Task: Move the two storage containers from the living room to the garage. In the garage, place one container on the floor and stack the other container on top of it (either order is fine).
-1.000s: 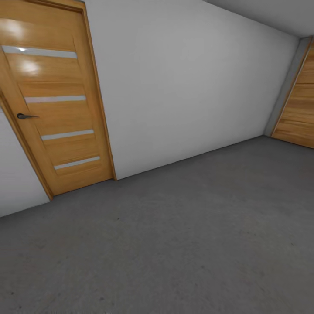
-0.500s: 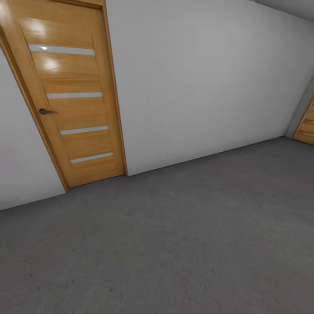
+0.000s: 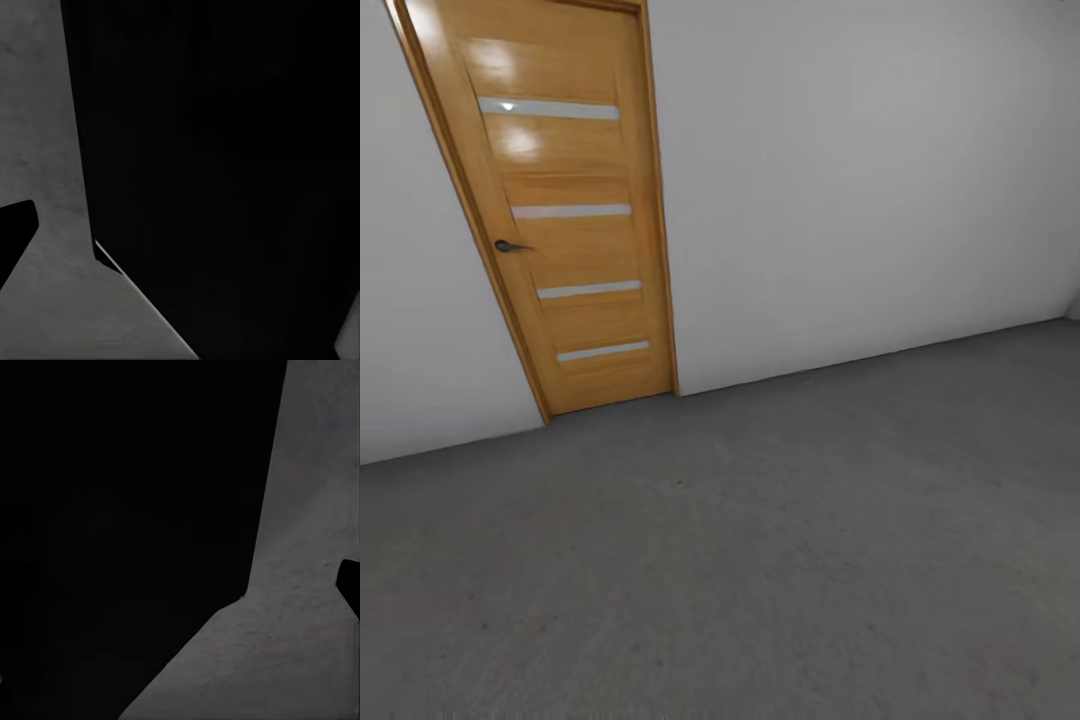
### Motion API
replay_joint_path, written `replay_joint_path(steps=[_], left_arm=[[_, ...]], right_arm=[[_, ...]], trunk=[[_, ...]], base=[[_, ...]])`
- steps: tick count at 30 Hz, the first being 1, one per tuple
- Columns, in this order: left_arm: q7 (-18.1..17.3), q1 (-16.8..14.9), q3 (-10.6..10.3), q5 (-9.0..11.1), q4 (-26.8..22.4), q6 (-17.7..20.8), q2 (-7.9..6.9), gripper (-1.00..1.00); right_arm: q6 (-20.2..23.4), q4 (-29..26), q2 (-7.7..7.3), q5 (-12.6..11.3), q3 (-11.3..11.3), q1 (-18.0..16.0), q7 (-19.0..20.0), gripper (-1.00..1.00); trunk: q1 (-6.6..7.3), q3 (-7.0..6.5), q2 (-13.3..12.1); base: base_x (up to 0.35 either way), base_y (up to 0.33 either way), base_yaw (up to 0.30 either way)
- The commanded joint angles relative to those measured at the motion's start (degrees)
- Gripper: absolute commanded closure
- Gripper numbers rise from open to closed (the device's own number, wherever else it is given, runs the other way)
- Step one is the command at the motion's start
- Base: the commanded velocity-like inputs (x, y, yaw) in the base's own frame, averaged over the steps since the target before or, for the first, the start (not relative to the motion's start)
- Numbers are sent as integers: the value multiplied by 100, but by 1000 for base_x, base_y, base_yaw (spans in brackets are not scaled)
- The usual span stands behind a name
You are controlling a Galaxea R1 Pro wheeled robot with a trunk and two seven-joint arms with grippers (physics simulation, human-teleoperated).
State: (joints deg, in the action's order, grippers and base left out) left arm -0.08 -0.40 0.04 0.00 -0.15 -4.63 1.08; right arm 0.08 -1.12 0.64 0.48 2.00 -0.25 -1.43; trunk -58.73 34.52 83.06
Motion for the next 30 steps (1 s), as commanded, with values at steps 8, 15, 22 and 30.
replay_joint_path(steps=[8,15,22,30], left_arm=[[-1,-4,4,0,7,-20,5,-100],[-1,-4,4,1,7,-20,11,-100],[-1,-4,4,0,7,-22,42,-100],[-1,-4,4,0,7,-24,76,-100]], right_arm=[[1,-2,-2,5,20,-1,-8,-100],[1,-2,-2,5,20,-1,-8,-100],[1,-2,-3,-1,17,-1,-6,-100],[1,-2,-3,2,20,-1,0,-100]], trunk=[[1,55,2],[1,98,2],[1,106,2],[1,56,2]], base=[[0,0,201],[0,0,199],[0,0,84],[0,0,137]])
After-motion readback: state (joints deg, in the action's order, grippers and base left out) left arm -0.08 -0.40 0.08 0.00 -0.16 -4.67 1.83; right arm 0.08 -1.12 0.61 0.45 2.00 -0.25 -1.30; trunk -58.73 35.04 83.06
